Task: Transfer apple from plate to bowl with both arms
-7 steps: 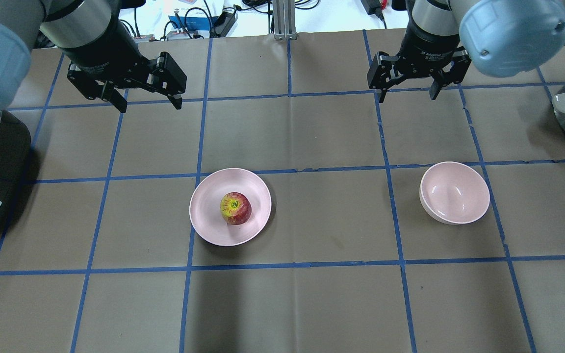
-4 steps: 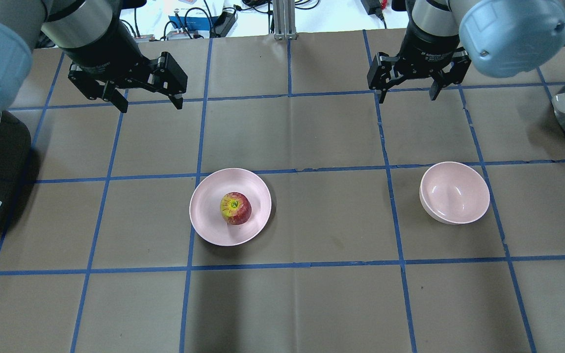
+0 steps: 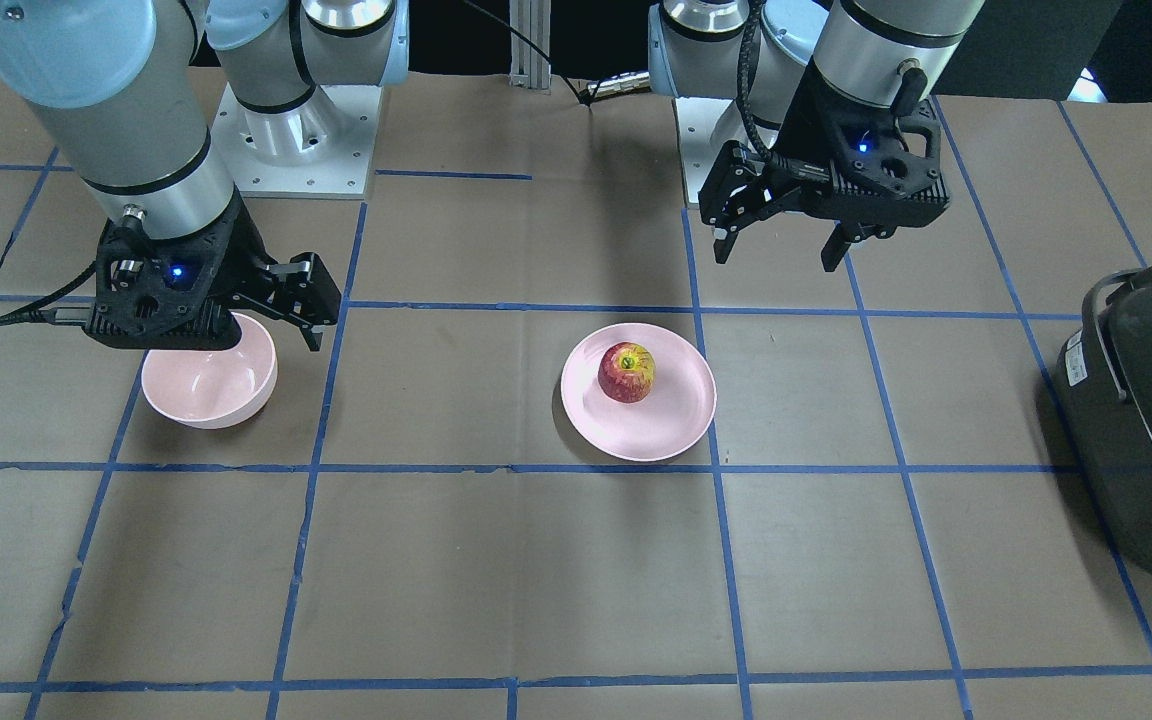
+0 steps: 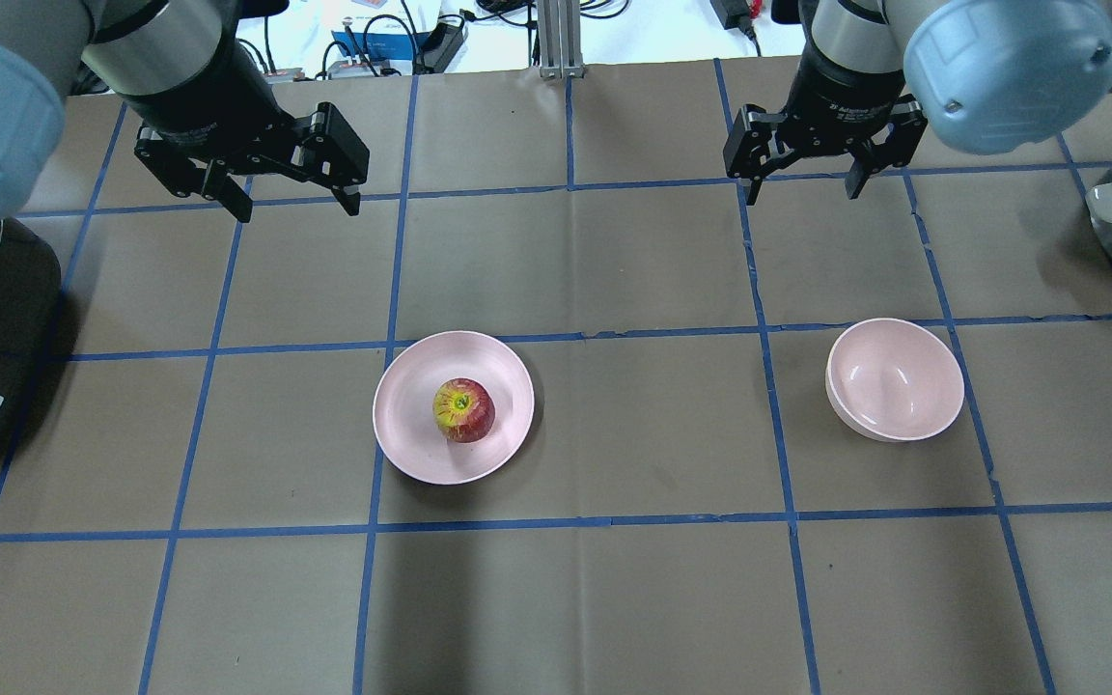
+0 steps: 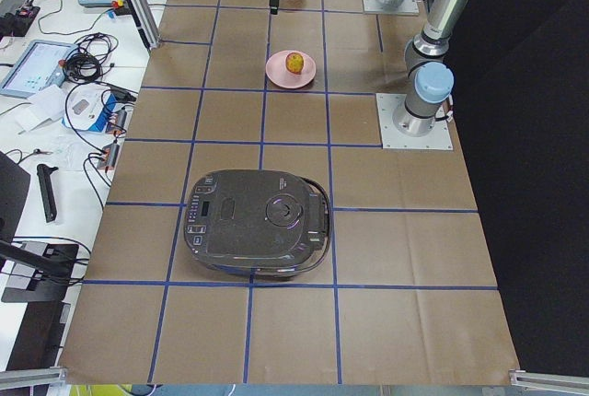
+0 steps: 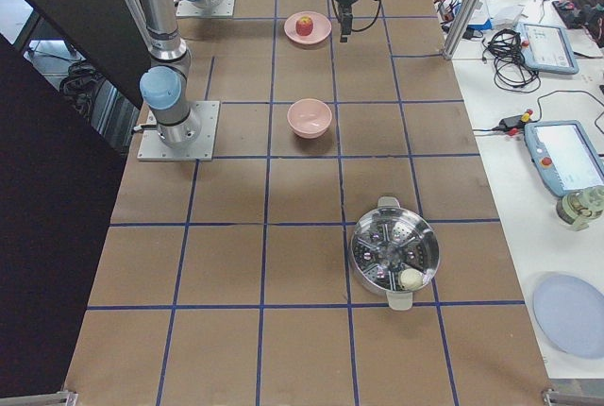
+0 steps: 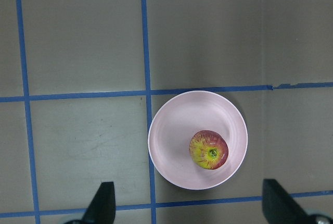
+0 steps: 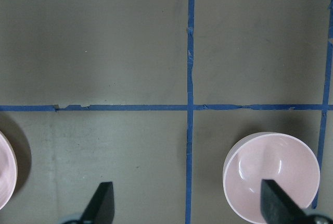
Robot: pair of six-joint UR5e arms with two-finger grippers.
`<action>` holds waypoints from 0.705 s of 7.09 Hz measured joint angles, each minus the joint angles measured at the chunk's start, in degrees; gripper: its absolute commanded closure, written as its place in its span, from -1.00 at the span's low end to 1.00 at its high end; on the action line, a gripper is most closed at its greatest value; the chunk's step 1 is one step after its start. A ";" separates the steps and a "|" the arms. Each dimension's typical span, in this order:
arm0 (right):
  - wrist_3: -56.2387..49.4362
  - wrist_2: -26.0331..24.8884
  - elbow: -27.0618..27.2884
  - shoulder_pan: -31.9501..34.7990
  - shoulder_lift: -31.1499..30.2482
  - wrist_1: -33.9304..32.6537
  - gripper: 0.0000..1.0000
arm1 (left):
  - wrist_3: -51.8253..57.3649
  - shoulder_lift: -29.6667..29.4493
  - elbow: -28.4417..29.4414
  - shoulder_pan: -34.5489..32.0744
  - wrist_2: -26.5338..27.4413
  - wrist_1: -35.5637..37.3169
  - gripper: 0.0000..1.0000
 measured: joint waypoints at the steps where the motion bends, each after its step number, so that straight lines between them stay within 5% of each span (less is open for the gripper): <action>1: -0.16 0.00 0.00 0.01 0.17 -0.06 -1.00 | 0.00 0.00 0.01 0.00 0.00 0.04 -1.00; 3: -1.07 -0.42 0.50 -0.09 0.65 -0.75 -0.98 | 0.00 0.00 0.02 0.00 0.00 0.06 -1.00; 5: -3.61 -1.59 6.53 -3.18 1.31 -5.44 -0.99 | 0.00 0.00 0.00 0.00 0.00 0.06 -1.00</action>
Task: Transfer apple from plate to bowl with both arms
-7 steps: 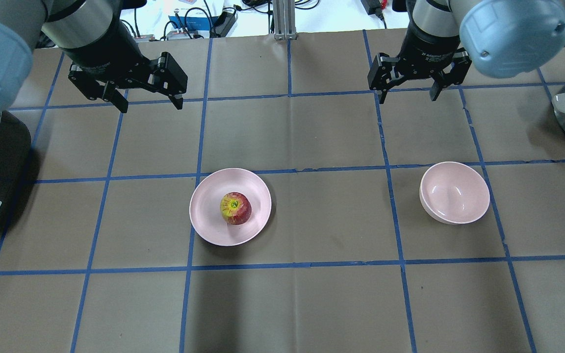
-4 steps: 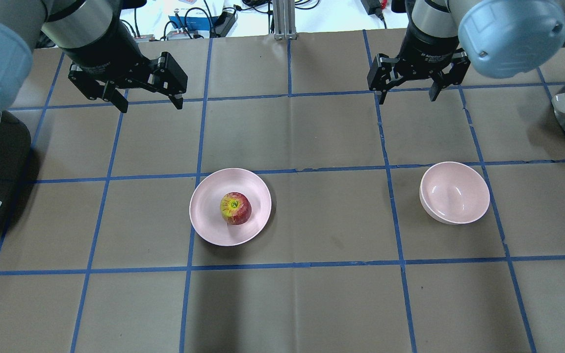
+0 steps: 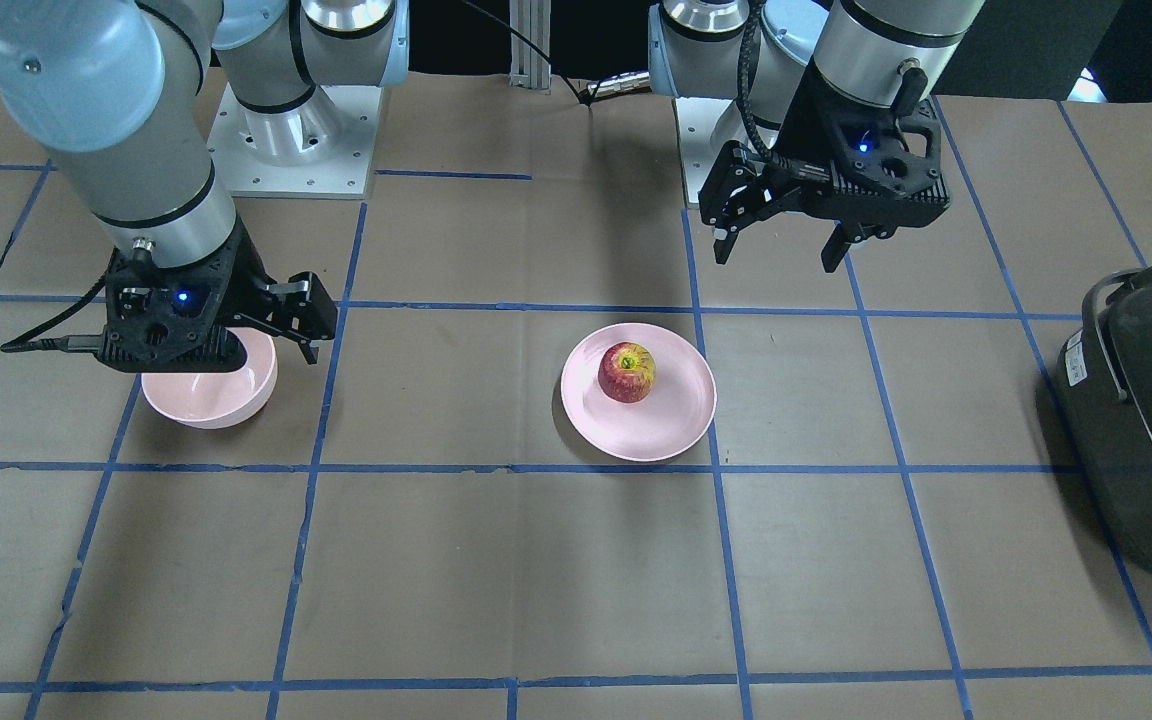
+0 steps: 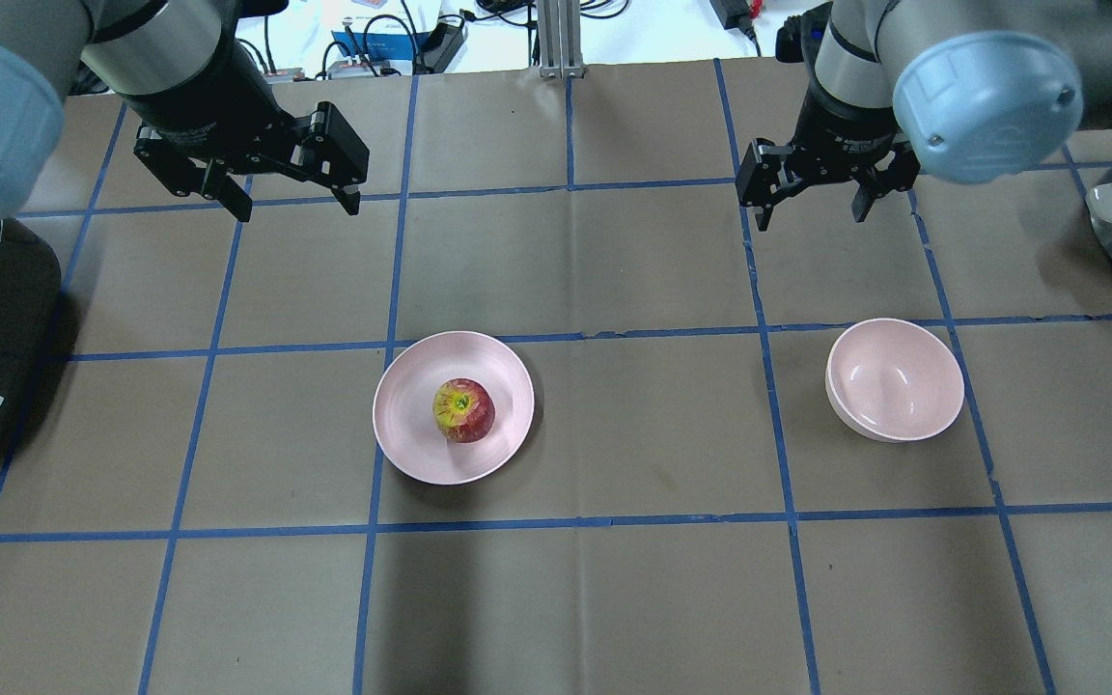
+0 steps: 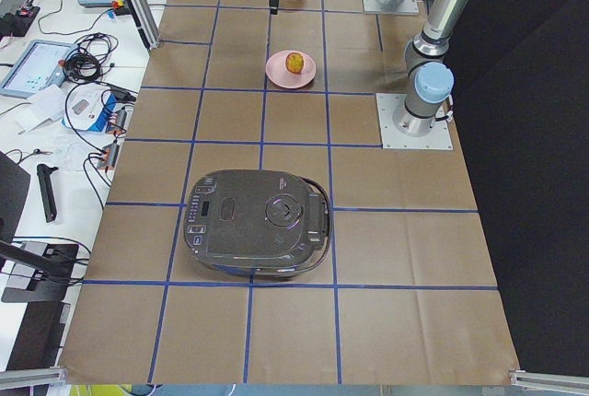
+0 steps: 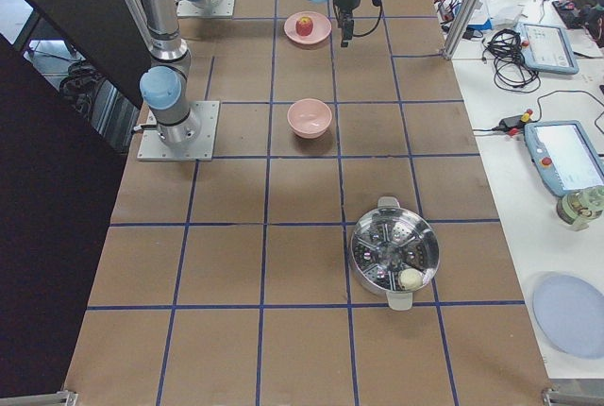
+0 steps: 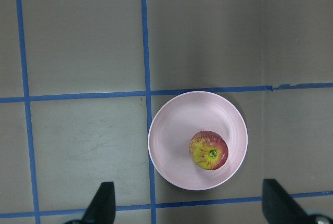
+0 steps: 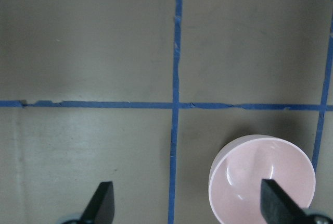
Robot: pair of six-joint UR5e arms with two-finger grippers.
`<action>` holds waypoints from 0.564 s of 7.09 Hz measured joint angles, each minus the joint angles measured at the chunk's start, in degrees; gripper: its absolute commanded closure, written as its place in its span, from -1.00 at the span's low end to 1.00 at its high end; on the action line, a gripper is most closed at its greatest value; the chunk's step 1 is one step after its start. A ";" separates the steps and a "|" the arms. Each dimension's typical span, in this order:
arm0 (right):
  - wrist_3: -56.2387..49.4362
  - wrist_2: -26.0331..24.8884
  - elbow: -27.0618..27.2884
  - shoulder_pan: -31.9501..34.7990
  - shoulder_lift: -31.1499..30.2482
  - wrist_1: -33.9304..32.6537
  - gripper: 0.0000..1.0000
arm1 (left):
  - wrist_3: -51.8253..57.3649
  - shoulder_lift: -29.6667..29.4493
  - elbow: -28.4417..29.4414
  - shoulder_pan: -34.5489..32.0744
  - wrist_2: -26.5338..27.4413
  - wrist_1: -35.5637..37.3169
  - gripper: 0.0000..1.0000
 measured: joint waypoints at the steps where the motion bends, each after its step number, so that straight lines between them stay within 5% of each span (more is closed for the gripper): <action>1: -2.18 -0.14 4.39 -3.05 0.09 -4.29 -1.00 | 0.00 0.00 -0.03 0.00 0.00 0.00 -1.00; 4: -8.83 0.06 11.81 -9.05 0.33 -11.58 -1.00 | 0.08 0.23 -0.20 -0.19 0.12 -0.22 -1.00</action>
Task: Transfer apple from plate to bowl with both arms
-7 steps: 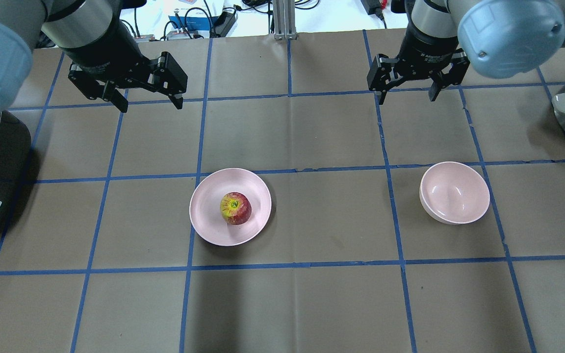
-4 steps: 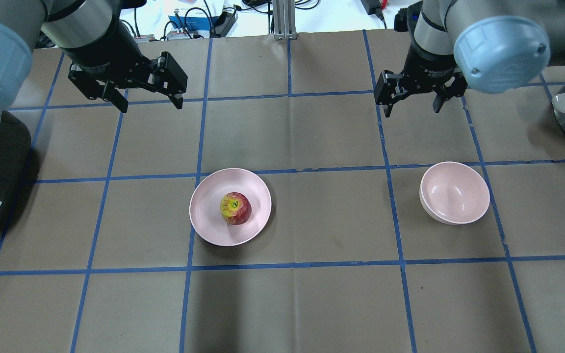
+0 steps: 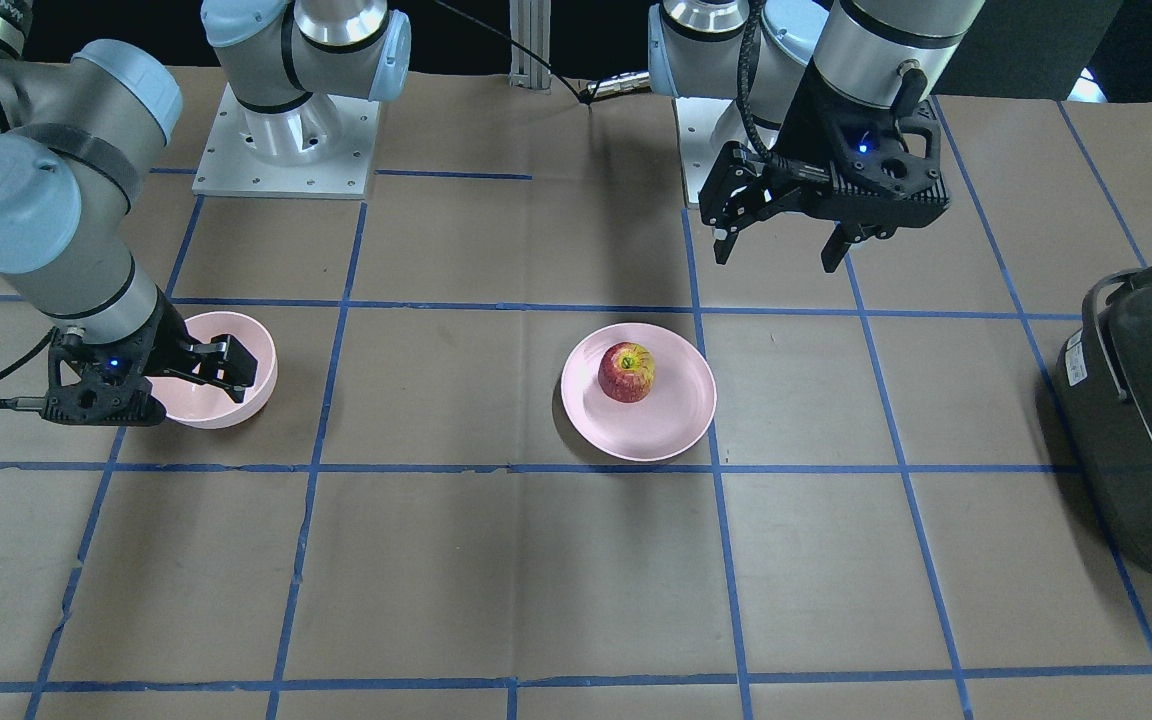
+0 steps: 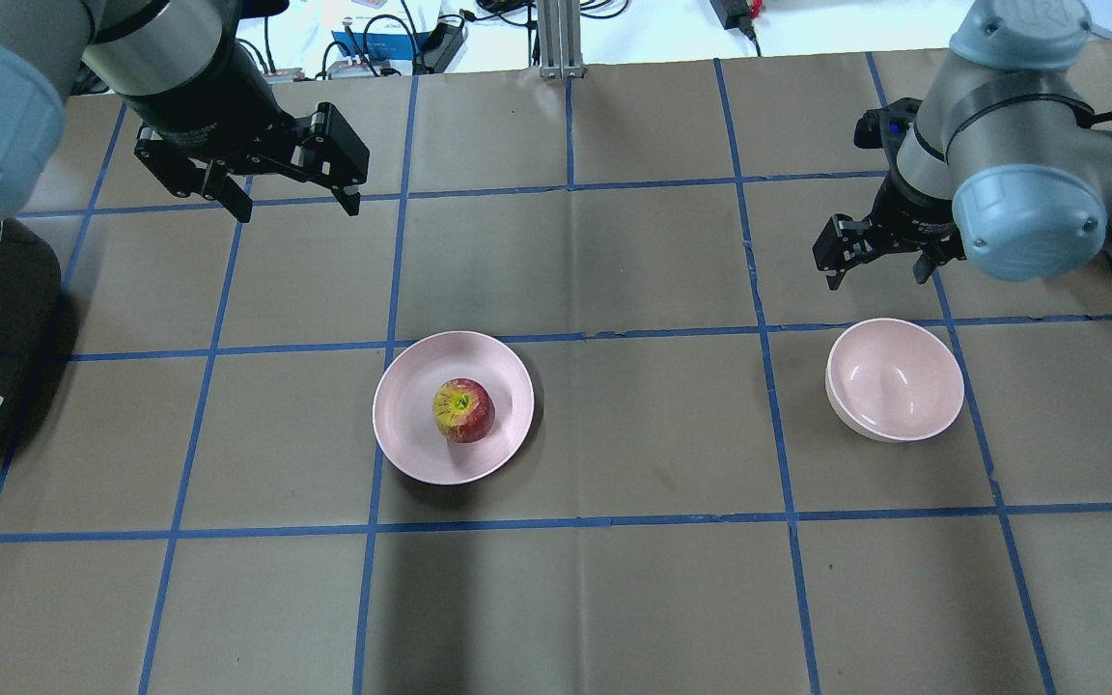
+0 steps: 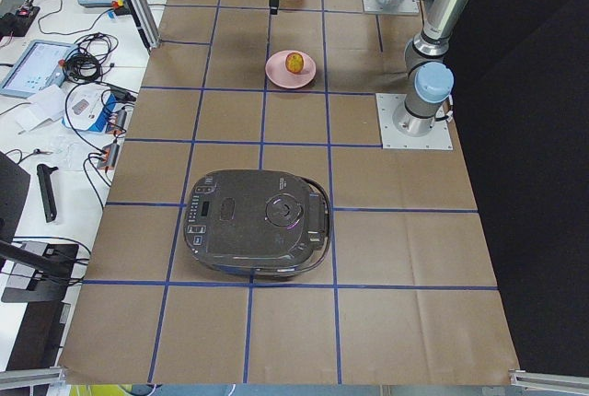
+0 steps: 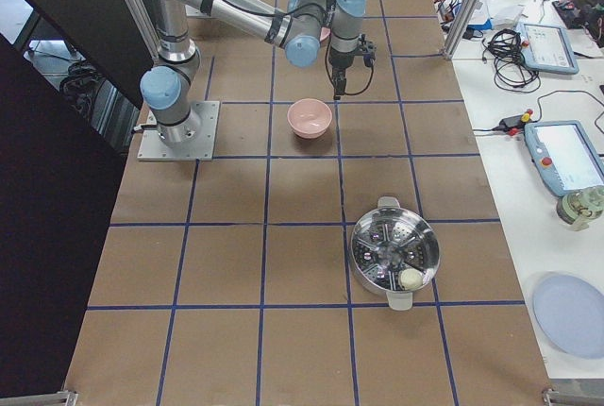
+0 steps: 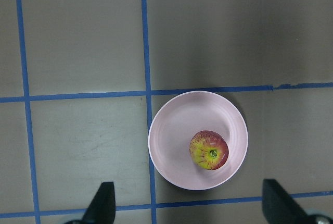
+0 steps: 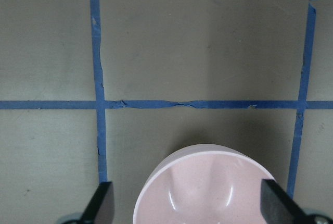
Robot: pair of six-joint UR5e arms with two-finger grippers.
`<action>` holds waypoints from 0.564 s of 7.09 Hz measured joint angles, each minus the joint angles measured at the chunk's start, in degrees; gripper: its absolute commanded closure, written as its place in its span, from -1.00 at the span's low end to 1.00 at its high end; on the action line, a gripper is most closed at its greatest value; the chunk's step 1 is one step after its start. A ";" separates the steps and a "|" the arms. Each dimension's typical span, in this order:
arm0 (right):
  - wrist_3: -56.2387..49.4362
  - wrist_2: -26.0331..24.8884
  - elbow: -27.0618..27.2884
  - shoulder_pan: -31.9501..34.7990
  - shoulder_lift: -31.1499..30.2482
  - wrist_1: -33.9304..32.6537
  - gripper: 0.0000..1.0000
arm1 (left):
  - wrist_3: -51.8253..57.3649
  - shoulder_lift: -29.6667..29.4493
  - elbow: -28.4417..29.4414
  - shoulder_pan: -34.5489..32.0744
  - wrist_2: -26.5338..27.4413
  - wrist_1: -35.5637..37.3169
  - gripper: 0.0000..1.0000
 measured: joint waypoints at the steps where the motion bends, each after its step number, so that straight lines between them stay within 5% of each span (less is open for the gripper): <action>1: -0.62 0.01 0.49 -0.57 0.03 -0.34 -1.00 | 0.23 0.47 -0.70 -0.34 0.13 -0.48 -1.00; 4: -0.94 -0.06 0.78 -0.84 0.04 -0.53 -0.98 | 0.01 -0.31 -7.06 -0.75 0.18 0.27 -1.00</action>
